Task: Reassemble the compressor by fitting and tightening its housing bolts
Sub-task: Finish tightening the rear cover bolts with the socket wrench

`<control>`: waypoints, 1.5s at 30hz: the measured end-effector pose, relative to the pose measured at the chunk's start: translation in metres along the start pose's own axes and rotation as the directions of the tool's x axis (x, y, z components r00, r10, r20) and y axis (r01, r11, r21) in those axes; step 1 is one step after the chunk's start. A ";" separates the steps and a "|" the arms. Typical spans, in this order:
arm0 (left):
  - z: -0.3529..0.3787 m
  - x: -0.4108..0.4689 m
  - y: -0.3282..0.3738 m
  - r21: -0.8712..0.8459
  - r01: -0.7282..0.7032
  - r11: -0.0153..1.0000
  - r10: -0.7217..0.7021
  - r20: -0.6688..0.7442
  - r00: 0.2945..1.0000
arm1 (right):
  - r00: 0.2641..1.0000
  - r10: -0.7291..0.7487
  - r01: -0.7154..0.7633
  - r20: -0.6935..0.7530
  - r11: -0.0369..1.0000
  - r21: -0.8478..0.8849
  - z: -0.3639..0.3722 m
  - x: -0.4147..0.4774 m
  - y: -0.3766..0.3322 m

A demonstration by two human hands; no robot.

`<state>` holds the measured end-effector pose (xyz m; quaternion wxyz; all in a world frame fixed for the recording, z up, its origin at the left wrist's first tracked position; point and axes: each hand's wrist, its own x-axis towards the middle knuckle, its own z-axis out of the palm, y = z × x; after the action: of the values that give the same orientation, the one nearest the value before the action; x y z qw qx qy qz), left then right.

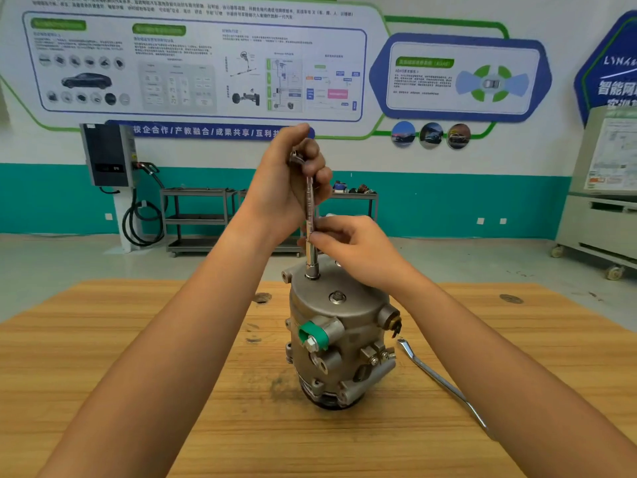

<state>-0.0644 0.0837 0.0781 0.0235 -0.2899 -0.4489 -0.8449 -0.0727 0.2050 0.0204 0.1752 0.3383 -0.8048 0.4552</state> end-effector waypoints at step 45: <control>0.009 -0.006 0.002 0.279 -0.079 0.957 0.063 0.065 0.996 | 0.999 0.034 -0.036 -0.031 0.998 -0.048 -0.005 -0.012 -0.006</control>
<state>-0.0544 0.0882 0.0800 0.0824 -0.3228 -0.5541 -0.7629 -0.0597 0.2118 0.0198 0.1874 0.3129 -0.8187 0.4434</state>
